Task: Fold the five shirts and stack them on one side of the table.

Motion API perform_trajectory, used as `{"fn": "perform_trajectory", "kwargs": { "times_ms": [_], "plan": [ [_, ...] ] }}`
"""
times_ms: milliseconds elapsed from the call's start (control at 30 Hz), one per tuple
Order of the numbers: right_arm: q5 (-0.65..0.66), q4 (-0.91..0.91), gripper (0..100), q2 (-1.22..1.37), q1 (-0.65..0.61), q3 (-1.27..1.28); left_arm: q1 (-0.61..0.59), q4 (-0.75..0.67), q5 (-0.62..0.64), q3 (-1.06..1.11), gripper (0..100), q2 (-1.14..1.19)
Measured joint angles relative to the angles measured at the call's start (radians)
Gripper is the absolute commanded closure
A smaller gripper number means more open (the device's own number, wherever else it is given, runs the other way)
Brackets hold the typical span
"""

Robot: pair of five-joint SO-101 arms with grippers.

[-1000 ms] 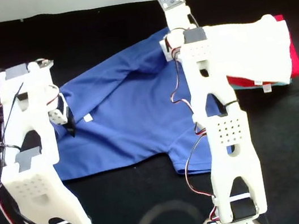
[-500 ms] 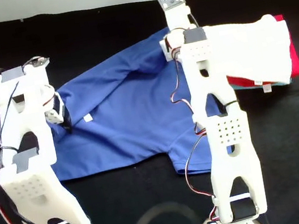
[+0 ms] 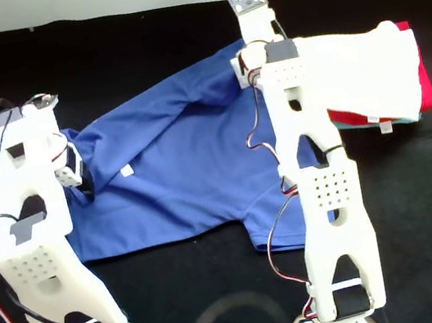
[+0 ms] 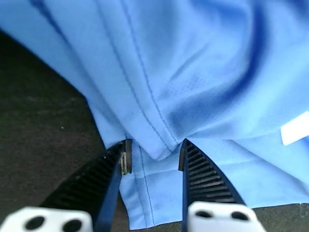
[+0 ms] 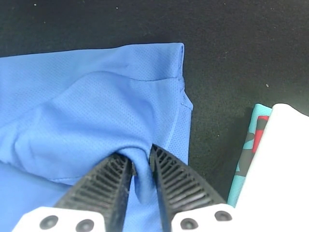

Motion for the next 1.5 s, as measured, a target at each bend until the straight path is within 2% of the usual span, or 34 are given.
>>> {"fn": "perform_trajectory", "kwargs": {
  "times_ms": [367,700,900,1100,1500],
  "plan": [
    [0.0,0.0,99.2,0.0,0.0,0.0,0.018,0.0,0.0,-0.066,83,0.005],
    [0.075,0.003,99.2,0.0,0.0,0.0,0.018,-0.009,0.0,-0.077,83,0.057],
    [0.075,0.003,99.2,0.0,0.0,0.0,0.034,-0.009,0.002,-0.092,100,0.077],
    [0.075,0.003,99.2,0.0,0.0,0.0,0.064,-0.002,0.046,-0.126,98,0.081],
    [0.075,0.003,99.2,0.0,0.0,0.0,0.083,0.249,0.051,-0.377,98,0.086]
  ]
}}
